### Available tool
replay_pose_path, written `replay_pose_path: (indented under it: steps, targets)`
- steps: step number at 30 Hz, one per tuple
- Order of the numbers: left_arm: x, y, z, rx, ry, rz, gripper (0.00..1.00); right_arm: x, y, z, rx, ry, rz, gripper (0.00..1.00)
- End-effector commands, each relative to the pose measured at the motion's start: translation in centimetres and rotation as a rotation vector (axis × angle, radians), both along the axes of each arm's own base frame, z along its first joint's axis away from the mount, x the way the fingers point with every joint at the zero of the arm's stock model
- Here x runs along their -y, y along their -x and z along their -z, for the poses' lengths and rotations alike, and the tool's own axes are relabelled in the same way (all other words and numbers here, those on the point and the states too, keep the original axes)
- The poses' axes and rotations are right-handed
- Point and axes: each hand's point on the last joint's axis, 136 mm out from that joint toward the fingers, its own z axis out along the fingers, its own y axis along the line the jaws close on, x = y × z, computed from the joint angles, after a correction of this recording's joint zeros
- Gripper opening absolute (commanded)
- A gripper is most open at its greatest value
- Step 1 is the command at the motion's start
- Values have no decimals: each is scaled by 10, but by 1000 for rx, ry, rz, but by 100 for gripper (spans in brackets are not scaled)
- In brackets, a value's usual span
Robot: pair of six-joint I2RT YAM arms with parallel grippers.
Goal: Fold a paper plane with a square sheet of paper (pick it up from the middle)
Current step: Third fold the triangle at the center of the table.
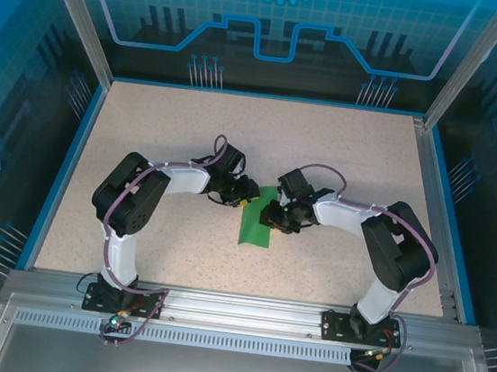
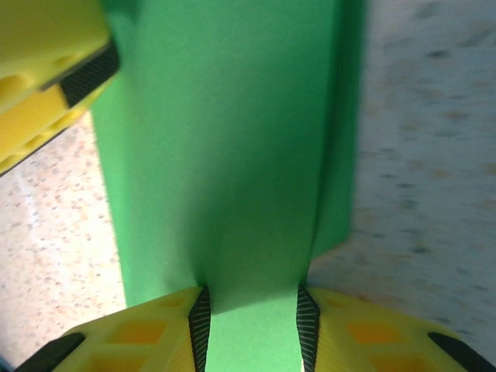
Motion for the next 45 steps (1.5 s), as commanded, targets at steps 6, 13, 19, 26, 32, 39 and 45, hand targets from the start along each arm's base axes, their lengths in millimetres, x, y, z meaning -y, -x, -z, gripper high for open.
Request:
replay_pose_path:
  steps: [6,13,19,26,32,39,45]
  targets:
    - [-4,13,2,-39,-16,25,35,-24,-9,-10,12,-105,-14,41]
    - [-4,13,2,-39,-17,26,35,-14,-33,-20,51,-163,30,45]
    - [-4,13,3,-38,-20,27,35,-15,-48,-28,77,-227,14,47]
    - [-5,13,3,-41,-24,27,35,-7,-49,-32,94,-216,20,50]
    - [-5,13,5,-46,-26,28,35,-14,-38,-49,119,-303,-26,58]
    - [-4,12,3,-41,-20,28,35,-10,-30,-35,76,-312,-3,59]
    - [-3,14,-1,-32,-12,34,35,-5,-34,-20,48,-262,21,50]
